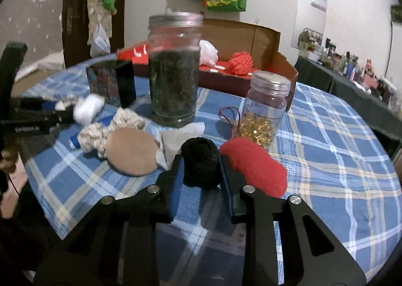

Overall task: Organize soft objects
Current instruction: 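Grasp the white plush bear with left tool while right tool grasps the black pom-pom, then carry the bear and pom-pom up and over into the box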

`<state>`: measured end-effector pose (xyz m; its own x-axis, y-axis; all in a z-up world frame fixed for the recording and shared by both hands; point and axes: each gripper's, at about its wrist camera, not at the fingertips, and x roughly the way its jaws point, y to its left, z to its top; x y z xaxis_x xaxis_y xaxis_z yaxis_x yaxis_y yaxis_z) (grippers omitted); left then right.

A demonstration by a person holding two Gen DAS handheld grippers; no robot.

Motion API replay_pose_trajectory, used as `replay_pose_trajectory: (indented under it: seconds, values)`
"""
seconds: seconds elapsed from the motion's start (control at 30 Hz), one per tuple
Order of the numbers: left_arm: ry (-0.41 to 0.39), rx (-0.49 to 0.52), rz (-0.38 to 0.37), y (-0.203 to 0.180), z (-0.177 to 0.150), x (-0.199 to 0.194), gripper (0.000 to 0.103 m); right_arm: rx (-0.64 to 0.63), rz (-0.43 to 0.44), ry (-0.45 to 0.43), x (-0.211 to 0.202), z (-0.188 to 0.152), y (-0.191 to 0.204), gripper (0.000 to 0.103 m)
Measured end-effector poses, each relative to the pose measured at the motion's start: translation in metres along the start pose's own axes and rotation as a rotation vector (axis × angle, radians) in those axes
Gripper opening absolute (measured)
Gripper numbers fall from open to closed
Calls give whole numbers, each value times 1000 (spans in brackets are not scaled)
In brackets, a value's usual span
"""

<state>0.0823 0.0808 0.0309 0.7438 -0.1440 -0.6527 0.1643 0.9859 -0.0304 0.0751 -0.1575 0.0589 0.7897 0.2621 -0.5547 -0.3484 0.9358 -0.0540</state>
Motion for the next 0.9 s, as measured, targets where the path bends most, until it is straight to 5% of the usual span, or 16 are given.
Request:
replay_pose_trajectory:
  seconds: [0.33,0.9]
  values:
    - [-91,-14,-86,-13,21,-36,46,37,52,-48,-15,15,-5,25]
    - [-84,37,-273,-71,38,-27,46,91,113,-57,-17,25,-12,25]
